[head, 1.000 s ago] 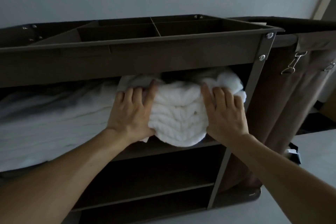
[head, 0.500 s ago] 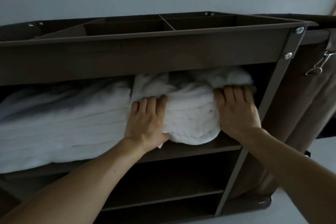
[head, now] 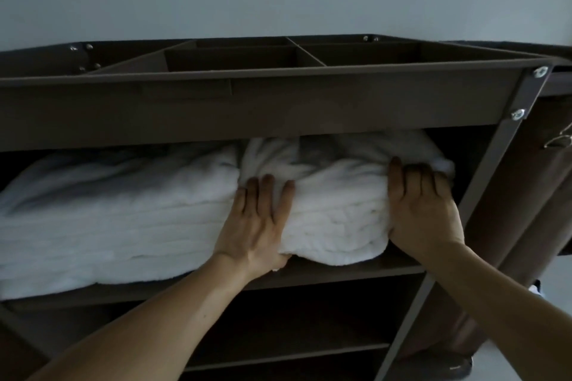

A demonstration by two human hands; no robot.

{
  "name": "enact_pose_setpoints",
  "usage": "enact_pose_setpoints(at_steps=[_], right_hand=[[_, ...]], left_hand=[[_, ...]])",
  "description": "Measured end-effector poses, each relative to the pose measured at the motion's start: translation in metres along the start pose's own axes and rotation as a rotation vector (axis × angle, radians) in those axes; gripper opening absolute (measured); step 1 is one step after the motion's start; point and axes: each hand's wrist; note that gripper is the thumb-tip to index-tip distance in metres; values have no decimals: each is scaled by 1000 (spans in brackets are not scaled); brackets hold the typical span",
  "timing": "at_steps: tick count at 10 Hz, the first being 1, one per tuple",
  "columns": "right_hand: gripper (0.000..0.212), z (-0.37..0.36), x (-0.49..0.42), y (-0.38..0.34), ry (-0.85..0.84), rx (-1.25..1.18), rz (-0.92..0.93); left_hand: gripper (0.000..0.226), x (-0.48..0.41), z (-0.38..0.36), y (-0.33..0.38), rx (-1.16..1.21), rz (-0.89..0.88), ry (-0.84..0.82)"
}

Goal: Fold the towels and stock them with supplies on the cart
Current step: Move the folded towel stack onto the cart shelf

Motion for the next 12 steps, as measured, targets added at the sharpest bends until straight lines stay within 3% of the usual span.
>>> enact_pose_setpoints(at_steps=[2, 3, 4, 5, 6, 7, 8, 9, 10, 11, 12], right_hand=[[78, -1, 13, -4, -2, -50, -94], [81, 11, 16, -5, -124, -11, -76], [90, 19, 9, -1, -136, 11, -16], [121, 20, -6, 14, -118, -46, 128], [136, 21, -17, 17, -192, -224, 127], [145, 16, -17, 2, -234, -249, 42], [157, 13, -7, -8, -211, -326, -76], [148, 9, 2, -13, -148, -457, -156], [139, 10, -4, -6, -242, -521, -142], [142, 27, -18, 6, -254, -561, -69], [123, 46, -29, -11, -21, -607, -11]], left_hand=[[130, 3, 5, 6, -69, -8, -12], [129, -6, 17, 6, -136, -17, -26], [114, -20, 25, 1, -130, -72, 15], [126, -41, 28, -3, -10, -137, 15], [139, -65, 22, 1, 234, -59, -27], [136, -68, 10, 7, 288, 56, -126], [103, -59, -2, 9, 328, 187, -127], [92, -52, -10, 14, 360, 290, -72], [108, -52, -13, 23, 290, 318, -92], [115, -51, 12, -1, 348, 173, -101], [91, -48, 31, -52, 267, 159, 3]])
Point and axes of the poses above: each hand's wrist, its own x-axis away from the middle knuckle, its own z-axis out of the back of the hand, y = z × x, and after that the axes turned 8 degrees about y, right-handed
